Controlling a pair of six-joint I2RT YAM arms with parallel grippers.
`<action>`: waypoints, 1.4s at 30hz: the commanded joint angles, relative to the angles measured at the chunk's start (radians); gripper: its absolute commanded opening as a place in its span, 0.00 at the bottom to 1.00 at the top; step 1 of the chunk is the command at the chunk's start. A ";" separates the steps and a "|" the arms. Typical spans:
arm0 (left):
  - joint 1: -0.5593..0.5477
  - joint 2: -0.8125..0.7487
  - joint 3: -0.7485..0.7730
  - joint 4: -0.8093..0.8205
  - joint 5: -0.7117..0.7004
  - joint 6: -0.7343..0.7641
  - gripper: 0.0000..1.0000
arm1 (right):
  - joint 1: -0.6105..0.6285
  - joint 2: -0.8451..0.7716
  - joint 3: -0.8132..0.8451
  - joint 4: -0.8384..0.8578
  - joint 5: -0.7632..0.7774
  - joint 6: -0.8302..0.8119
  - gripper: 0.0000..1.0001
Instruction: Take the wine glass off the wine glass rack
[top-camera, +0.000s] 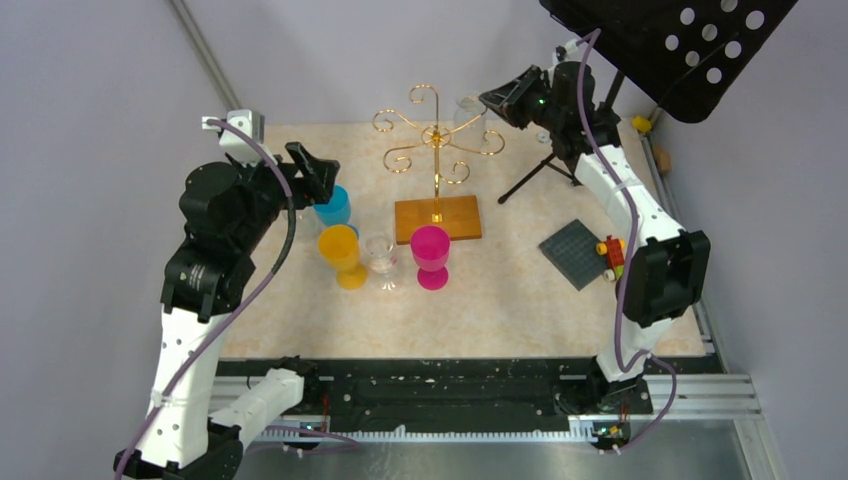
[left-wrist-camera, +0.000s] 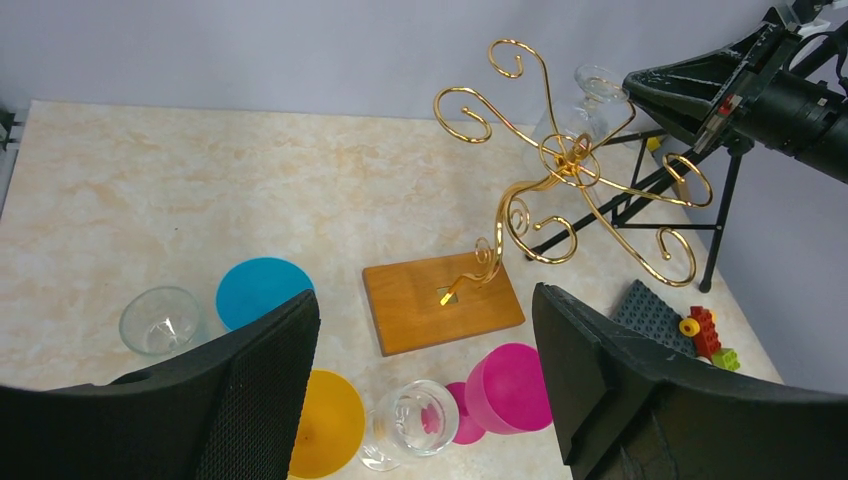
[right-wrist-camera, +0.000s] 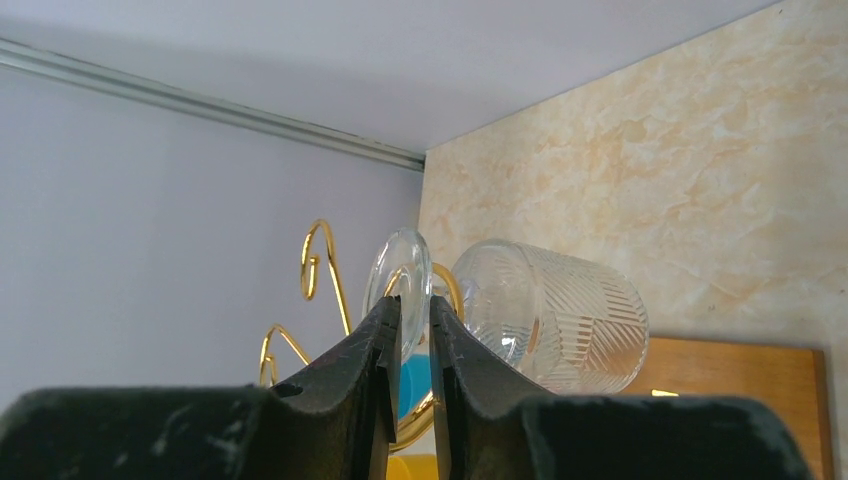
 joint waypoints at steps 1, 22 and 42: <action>-0.002 0.004 0.005 0.037 -0.021 0.014 0.82 | 0.016 0.021 0.044 0.021 -0.032 0.048 0.18; -0.002 -0.011 -0.003 0.029 -0.054 0.024 0.82 | 0.059 0.054 0.055 0.024 -0.014 0.142 0.16; -0.001 -0.022 0.001 0.026 -0.053 0.025 0.82 | 0.061 -0.107 -0.147 0.266 0.145 0.214 0.00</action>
